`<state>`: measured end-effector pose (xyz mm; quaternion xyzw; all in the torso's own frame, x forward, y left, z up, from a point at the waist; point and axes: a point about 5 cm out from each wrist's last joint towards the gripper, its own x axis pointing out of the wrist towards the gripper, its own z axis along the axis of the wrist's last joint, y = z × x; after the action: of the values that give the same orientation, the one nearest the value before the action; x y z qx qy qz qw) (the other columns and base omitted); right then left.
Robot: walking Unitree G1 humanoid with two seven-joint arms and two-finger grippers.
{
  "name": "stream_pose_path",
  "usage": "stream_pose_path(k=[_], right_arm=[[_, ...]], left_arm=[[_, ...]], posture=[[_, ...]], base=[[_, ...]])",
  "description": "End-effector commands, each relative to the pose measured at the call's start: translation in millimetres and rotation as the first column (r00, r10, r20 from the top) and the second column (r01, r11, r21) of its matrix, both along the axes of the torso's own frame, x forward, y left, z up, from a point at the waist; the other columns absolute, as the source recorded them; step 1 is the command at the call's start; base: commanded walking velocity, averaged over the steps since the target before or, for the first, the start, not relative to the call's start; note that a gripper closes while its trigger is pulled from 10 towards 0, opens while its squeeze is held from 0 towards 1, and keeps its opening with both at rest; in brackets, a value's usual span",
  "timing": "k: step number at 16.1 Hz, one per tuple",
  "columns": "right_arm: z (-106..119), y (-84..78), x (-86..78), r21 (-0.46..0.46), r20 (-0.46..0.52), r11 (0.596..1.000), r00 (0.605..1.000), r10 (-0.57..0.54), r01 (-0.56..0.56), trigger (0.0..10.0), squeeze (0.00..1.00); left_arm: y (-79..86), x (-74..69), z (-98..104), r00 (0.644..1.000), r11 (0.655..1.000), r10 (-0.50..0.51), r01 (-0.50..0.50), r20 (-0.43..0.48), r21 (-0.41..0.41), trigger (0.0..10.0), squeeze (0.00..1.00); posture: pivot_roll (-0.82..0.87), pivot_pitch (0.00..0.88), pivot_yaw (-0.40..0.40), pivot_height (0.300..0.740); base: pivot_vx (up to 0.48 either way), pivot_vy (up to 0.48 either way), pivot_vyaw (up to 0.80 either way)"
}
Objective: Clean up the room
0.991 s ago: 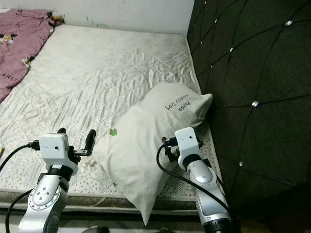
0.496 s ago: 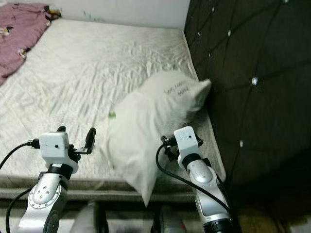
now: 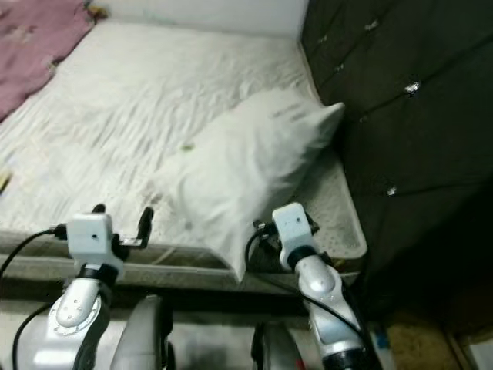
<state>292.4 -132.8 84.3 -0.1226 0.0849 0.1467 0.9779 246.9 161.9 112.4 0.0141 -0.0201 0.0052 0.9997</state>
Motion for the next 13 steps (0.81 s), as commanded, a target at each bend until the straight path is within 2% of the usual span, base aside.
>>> stream_pose_path(k=[1,3,11,13], right_arm=[[4.8,-1.4,1.9,-0.003,0.020,1.000,1.000,-0.001,0.001,10.0,0.00],[4.2,-0.8,1.9,-0.002,0.017,1.000,1.000,0.006,-0.006,10.0,0.00],[4.8,1.1,0.7,-0.002,0.018,1.000,0.999,0.029,-0.029,10.0,0.00],[3.9,2.3,0.5,0.016,0.007,0.999,0.999,0.038,-0.038,10.0,0.00]], left_arm=[[0.1,2.2,7.3,1.000,1.000,0.006,-0.006,0.029,0.001,10.0,0.00],[-0.1,2.5,7.0,1.000,1.000,0.006,-0.006,0.030,0.001,10.0,0.00],[-0.8,3.4,7.9,0.999,1.000,0.013,-0.012,0.035,-0.014,10.0,0.00],[-0.7,3.3,8.4,0.999,1.000,0.010,-0.009,0.037,-0.024,10.0,0.00]], posture=[[-0.03,0.134,-0.078,0.625],[-0.03,0.134,-0.078,0.625],[-0.04,0.147,-0.080,0.530],[-0.04,0.152,-0.083,0.525]], base=[[0.000,0.000,0.00],[0.000,0.000,0.00],[0.000,0.000,0.00],[0.000,0.000,0.00]])
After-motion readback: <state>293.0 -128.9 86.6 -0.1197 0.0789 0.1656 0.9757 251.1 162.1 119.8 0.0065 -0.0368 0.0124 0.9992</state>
